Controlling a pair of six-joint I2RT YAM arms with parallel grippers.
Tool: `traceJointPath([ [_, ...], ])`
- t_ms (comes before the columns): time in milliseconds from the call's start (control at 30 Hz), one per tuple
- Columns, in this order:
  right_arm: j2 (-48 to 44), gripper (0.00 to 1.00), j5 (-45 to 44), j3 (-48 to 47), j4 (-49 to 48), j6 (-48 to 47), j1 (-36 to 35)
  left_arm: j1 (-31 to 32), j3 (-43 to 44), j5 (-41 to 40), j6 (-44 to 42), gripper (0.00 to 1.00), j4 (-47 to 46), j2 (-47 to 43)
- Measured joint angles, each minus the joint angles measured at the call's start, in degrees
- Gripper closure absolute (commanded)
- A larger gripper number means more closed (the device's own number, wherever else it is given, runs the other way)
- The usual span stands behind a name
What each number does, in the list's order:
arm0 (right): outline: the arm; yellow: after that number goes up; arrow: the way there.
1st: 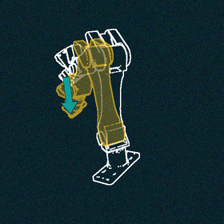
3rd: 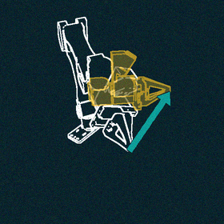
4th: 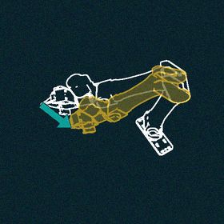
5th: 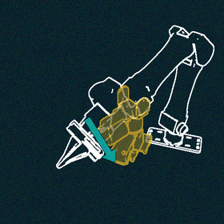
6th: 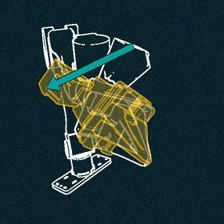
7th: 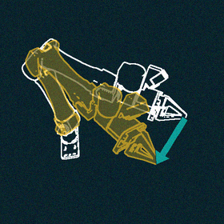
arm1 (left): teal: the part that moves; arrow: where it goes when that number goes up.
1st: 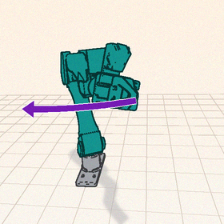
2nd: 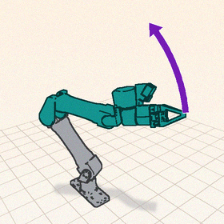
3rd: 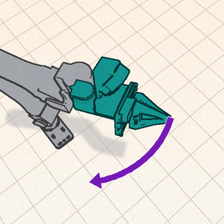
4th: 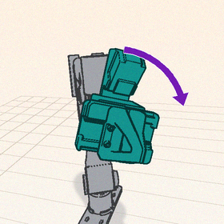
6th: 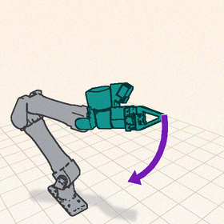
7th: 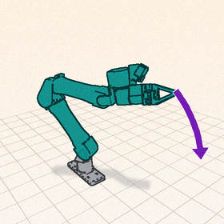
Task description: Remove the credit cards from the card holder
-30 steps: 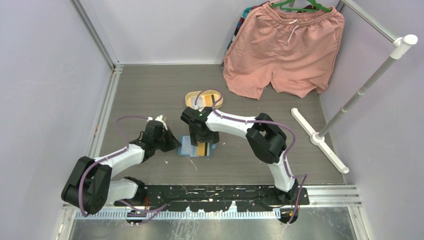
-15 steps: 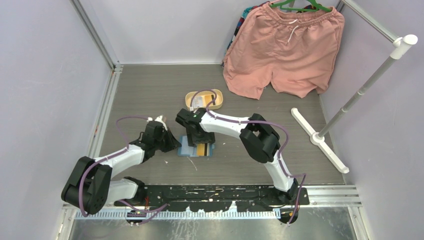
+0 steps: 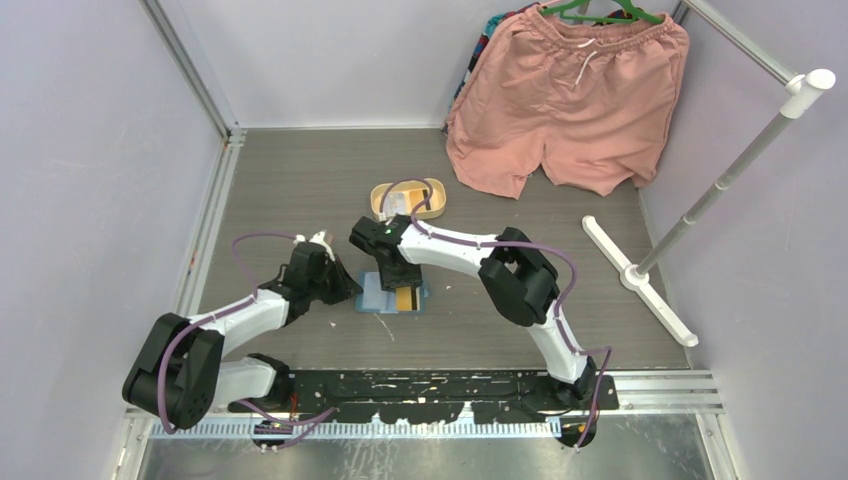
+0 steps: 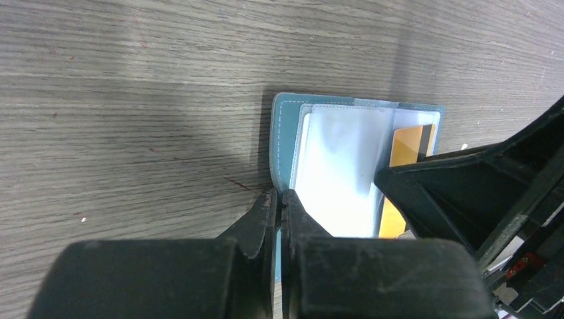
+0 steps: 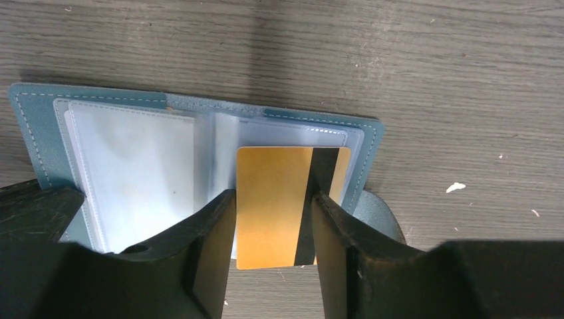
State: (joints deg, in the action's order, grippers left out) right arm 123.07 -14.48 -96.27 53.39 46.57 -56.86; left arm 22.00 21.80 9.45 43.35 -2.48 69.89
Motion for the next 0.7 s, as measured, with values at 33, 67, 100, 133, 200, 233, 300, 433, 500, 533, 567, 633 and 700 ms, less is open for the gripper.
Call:
traceJointPath([
  [33,0.0,0.55,0.0,0.0,-0.1,0.0,0.0,0.0,0.0,0.0,0.0,1.00,0.0,0.0],
  [67,0.0,0.56,0.0,0.0,-0.1,0.1,0.0,0.0,0.0,0.0,0.0,1.00,0.0,0.0],
  [100,0.0,0.57,-0.1,0.0,-0.1,0.1,0.0,0.0,0.0,0.0,-0.1,1.00,0.0,0.0],
  [133,0.0,0.57,-0.1,0.0,-0.2,0.1,0.0,0.0,0.0,0.0,-0.1,1.00,0.0,0.0],
  [200,-0.1,0.48,-0.2,0.0,-0.2,0.1,0.0,0.0,0.0,0.0,-0.1,1.00,0.0,0.0],
  [233,-0.1,0.38,-0.4,0.1,-0.2,0.1,0.0,0.0,0.0,0.0,-0.1,1.00,0.0,0.0],
  [300,-0.1,0.25,-0.8,0.3,-0.2,0.2,0.0,0.0,0.0,0.0,-0.1,1.00,0.0,0.0],
  [433,-0.4,0.17,-1.4,1.0,0.1,0.1,0.0,0.0,0.0,0.0,-0.1,1.00,0.0,0.0],
  [500,-0.6,0.17,-1.5,1.3,0.1,0.2,0.0,0.0,0.0,0.0,-0.1,1.00,0.0,0.0],
  [533,-0.6,0.17,-1.5,1.4,0.1,0.2,0.1,0.0,0.0,0.0,-0.1,1.00,0.0,0.0],
  [567,-0.6,0.18,-1.5,1.4,0.1,0.2,0.1,0.0,0.0,0.0,-0.1,1.00,0.0,0.0],
  [633,-0.6,0.20,-1.5,1.4,0.1,0.2,0.1,0.0,0.0,0.0,-0.1,1.00,0.0,0.0],
  [700,-0.6,0.21,-1.3,1.4,0.0,0.2,0.1,0.0,0.0,0.0,-0.2,1.00,0.0,0.0],
])
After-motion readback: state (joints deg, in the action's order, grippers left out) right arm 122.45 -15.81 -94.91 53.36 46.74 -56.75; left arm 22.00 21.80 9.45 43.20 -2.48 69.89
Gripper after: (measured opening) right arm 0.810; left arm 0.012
